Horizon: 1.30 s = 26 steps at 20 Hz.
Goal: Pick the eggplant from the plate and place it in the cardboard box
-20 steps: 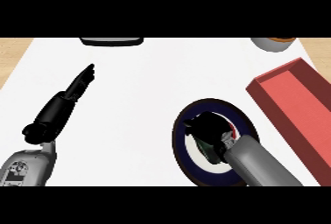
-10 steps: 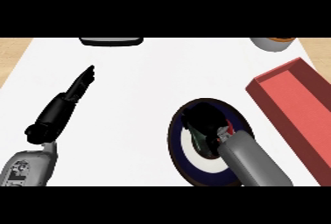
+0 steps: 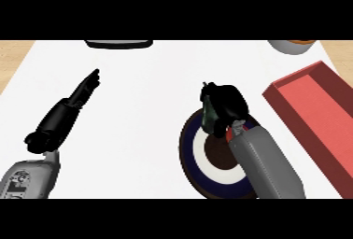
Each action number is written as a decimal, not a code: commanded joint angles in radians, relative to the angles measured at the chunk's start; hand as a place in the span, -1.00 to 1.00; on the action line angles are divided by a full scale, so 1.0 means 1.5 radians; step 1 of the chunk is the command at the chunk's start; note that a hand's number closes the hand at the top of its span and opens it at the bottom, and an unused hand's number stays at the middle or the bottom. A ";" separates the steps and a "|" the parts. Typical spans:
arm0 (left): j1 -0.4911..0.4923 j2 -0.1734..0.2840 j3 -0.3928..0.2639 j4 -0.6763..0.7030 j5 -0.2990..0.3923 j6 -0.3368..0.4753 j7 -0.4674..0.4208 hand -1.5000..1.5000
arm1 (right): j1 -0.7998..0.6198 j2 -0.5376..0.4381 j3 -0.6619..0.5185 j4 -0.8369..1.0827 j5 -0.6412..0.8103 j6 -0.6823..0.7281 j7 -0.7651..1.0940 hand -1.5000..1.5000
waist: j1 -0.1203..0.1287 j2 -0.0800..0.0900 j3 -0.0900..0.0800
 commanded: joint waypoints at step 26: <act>-0.003 -0.015 0.014 0.009 -0.018 -0.007 -0.006 0.00 | -0.068 -0.189 -0.351 -0.260 -0.028 -0.011 0.210 1.00 | -0.001 0.000 0.000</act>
